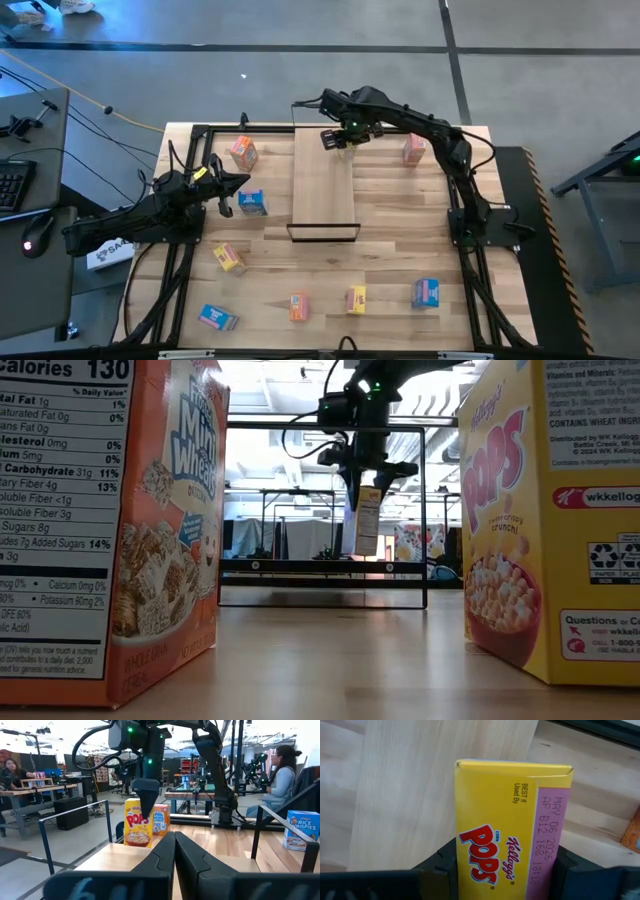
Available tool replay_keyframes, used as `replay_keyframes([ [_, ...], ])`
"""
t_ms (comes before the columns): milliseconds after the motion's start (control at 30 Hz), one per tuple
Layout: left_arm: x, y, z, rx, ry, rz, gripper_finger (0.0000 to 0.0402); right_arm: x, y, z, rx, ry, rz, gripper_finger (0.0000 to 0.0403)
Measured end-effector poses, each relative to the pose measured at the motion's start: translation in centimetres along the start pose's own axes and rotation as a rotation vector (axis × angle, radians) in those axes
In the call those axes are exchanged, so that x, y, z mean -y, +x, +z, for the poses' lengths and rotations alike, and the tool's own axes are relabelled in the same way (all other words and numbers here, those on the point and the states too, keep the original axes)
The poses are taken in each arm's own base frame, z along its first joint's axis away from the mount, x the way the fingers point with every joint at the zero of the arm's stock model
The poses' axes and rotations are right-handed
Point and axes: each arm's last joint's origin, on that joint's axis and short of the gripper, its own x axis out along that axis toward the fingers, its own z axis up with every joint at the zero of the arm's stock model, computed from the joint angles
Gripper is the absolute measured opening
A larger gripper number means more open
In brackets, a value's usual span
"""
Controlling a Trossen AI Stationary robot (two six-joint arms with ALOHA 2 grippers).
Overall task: Stack cereal on shelf
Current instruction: Put the top right yellow cereal box on the shelf
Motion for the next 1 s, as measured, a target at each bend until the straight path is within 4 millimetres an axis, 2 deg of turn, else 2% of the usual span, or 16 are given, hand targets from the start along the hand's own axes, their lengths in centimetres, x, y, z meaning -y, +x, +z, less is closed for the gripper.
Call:
replay_keyframes([
  [233, 0.0, 0.0, 0.0, 0.0, 0.0, 0.0, 0.0, 0.0, 0.1, 0.0, 0.009, 0.032, -0.008, 0.0158],
  [700, 0.0, 0.0, 0.0, 0.001, -0.004, -0.001, 0.0, -0.6, 2.0, 0.2, -0.011, 0.15, -0.029, 0.016],
  [1000, 0.0, 0.0, 0.0, 0.0, -0.009, -0.001, 0.0, -1.0, 2.0, 0.0, 0.016, 0.14, -0.028, 0.0207],
])
